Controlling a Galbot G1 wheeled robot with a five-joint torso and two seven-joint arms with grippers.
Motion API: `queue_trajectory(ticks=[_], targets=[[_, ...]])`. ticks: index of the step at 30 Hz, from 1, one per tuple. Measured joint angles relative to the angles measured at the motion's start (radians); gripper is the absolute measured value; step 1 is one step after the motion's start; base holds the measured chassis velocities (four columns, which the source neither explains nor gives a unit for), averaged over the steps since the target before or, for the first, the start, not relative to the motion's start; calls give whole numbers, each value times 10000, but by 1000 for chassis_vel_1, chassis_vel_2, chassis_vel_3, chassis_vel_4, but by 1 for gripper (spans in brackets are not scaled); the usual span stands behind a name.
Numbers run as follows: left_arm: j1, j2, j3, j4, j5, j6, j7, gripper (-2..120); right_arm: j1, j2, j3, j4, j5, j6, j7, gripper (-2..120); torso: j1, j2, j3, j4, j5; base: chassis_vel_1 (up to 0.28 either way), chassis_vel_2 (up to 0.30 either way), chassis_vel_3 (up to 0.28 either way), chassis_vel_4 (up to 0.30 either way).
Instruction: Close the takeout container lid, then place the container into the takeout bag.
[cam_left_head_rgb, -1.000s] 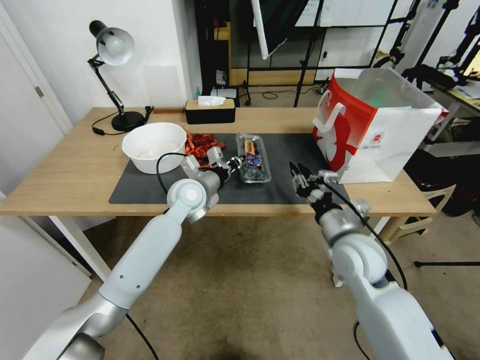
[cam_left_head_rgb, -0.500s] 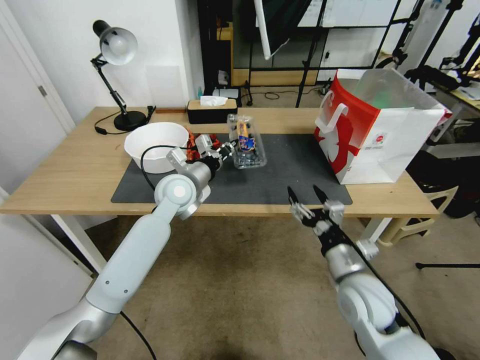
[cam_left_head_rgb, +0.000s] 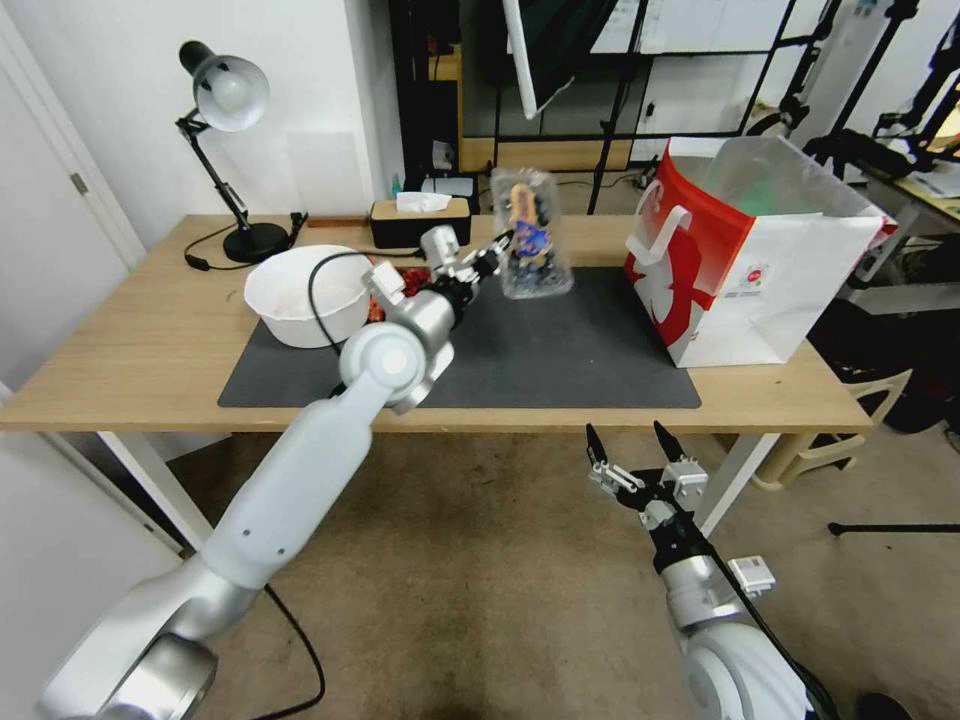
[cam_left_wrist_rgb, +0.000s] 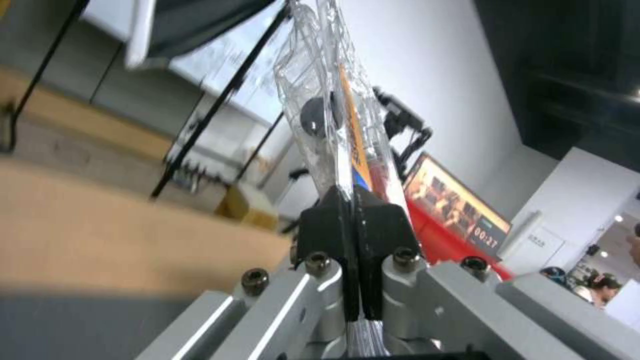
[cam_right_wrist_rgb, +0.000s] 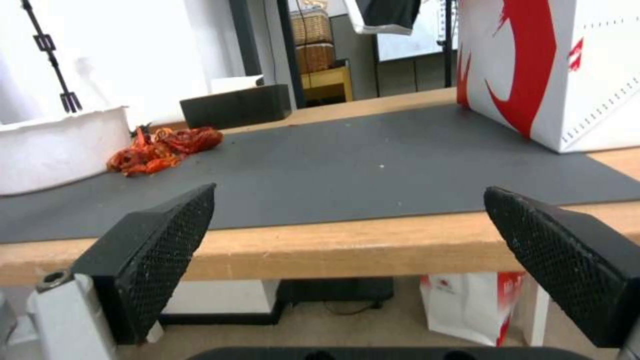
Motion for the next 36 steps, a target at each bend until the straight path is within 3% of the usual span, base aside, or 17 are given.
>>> queue_trajectory(ticks=[5, 6, 11, 13, 20, 27, 36], targets=[[-967, -450, 533, 785, 726, -621, 70, 0, -65, 157, 1, 13, -200, 26, 8, 100, 0, 0, 0, 1, 1, 0, 0, 0, 0], [-1423, -800, 826, 1290, 1410, -1004, 82, 0, -94, 214, 8, 21, -258, 27, 18, 100, 1, 0, 0, 2, 1, 0, 0, 0, 0], [-2069, -1666, 1323, 2193, 2592, -1805, -166, 0, -152, 310, 29, 32, -331, 28, 29, 100, 1, 0, 1, 0, 1, 0, 0, 0, 0], [-2488, -2345, 1765, 2941, 3751, -2516, -223, 0, -204, 365, 32, 50, -391, 28, 37, 100, 2, 0, 1, -5, 3, 0, 0, 0, 0], [-3110, -3263, 2469, 4013, 4939, -3339, -129, 0, -324, 367, 67, 88, -430, 46, 47, 100, 0, 2, 0, -7, 1, 0, 0, 0, 0], [-3713, -3305, 2667, 5010, 5931, -3826, 431, 0, -407, 400, 82, 102, -430, 83, 47, 100, 2, 2, 0, 4, -2, 0, 0, 0, 0], [-4278, -3272, 3173, 5770, 6269, -4096, 725, 0, -255, 412, 19, 93, -430, 34, 46, 100, 2, 1, 1, 2, -2, 0, 0, 0, 0]])
